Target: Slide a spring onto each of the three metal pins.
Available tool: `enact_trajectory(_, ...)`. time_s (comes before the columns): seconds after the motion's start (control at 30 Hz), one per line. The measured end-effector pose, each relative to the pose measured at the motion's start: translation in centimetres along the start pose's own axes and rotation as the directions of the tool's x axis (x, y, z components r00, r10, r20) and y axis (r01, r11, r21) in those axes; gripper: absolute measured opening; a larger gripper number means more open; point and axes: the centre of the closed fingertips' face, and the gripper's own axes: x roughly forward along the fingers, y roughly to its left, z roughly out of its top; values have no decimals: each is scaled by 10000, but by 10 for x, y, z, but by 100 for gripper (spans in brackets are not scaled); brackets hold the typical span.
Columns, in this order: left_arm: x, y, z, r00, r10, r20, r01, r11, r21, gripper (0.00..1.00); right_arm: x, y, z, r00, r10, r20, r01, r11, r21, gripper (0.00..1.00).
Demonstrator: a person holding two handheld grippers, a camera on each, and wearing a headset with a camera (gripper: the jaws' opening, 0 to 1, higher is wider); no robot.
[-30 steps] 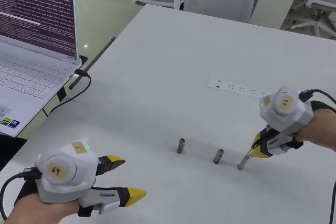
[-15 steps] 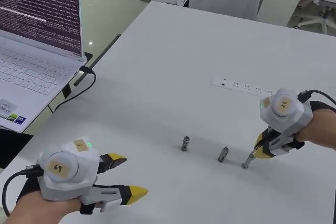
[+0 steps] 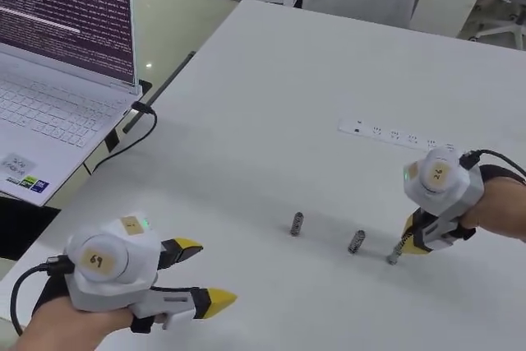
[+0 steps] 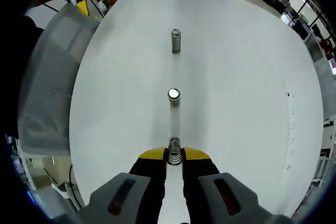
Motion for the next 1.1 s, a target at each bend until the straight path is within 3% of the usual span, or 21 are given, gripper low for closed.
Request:
enact_trajectory(0.53, -1, 2, -2, 9999, 63, -91, -63, 10000, -11, 47, 20, -3, -10, 9998, -2, -218, 9, 9995, 310, 9)
enact_trajectory(1.1, 0, 0, 4, 10000, 18, -31, -17, 10000, 83, 48, 18, -3, -13, 9997, -209, -111, 216, 9976, 660, 11)
